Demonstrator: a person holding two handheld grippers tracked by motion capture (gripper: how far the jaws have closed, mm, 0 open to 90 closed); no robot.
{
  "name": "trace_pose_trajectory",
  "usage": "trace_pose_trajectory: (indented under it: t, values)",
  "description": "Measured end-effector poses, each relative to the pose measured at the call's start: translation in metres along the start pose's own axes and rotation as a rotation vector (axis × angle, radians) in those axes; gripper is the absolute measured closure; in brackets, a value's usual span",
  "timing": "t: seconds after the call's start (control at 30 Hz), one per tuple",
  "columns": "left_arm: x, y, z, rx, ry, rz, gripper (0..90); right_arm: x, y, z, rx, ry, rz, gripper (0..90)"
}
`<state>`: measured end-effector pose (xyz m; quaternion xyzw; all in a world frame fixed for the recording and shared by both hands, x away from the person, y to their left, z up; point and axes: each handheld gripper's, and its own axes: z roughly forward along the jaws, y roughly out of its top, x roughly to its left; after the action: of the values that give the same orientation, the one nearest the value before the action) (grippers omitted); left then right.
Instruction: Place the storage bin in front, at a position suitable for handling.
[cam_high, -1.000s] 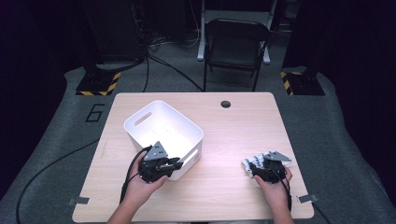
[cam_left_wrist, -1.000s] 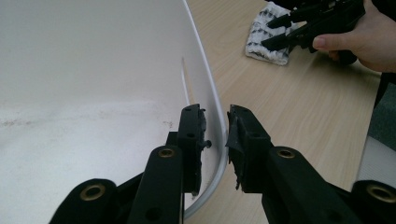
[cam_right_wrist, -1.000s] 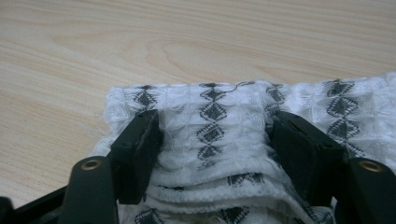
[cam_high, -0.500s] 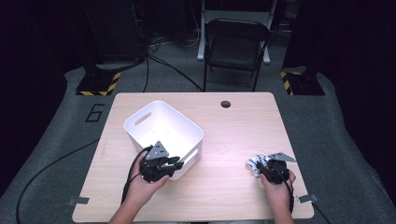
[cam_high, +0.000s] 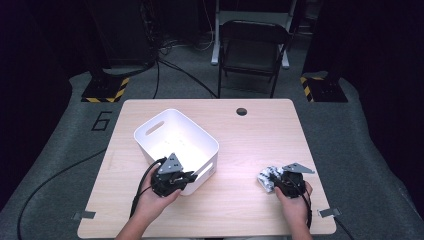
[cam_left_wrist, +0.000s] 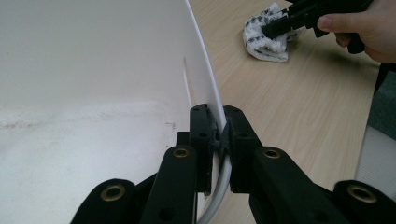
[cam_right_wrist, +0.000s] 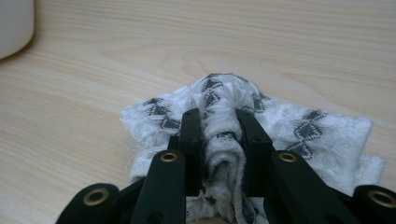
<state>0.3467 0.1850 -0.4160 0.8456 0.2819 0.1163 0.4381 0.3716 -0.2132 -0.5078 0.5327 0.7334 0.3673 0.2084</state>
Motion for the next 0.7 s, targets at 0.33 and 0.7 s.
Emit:
trace_pose_trajectory:
  t: [0.33,0.7]
  values:
    - [-0.004,0.000,-0.001,0.005,-0.030,0.004,83.3,0.012,0.003,-0.003,-0.031,0.048,-0.027,74.6]
    - [-0.010,0.000,0.001,0.005,-0.063,0.016,83.0,0.023,0.006,-0.009,-0.077,0.104,-0.035,74.5]
